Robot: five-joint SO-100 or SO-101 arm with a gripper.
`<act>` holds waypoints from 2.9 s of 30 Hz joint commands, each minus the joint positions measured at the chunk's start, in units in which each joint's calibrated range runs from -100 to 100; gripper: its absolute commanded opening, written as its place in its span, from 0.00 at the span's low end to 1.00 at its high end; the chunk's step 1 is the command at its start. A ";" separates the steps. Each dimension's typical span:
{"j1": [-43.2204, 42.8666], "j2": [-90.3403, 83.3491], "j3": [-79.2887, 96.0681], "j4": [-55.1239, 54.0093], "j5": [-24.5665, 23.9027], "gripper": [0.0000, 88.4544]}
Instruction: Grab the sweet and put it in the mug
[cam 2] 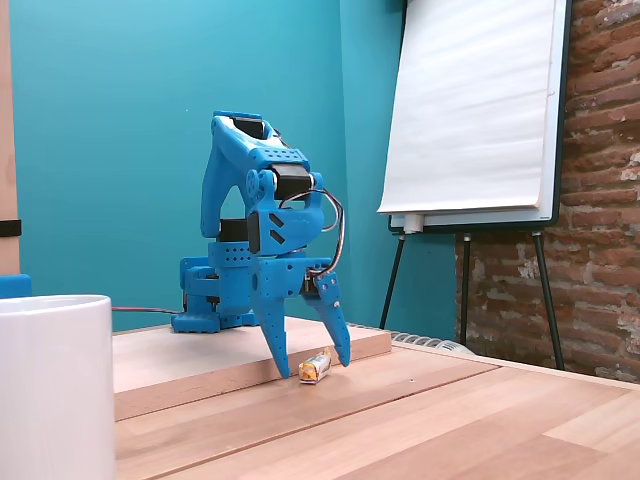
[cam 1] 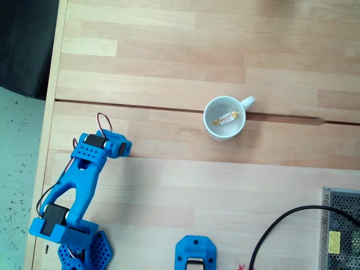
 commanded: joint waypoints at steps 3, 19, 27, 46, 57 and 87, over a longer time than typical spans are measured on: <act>-0.19 -0.27 -1.69 -0.31 -0.20 0.35; -0.41 0.24 0.72 -1.12 -2.69 0.32; -0.48 0.33 0.81 -1.12 -2.74 0.14; -0.48 -5.18 -1.69 -1.12 -3.52 0.04; 1.34 -31.69 -4.27 -1.12 -9.72 0.04; 30.68 2.48 -41.74 -23.94 -4.98 0.04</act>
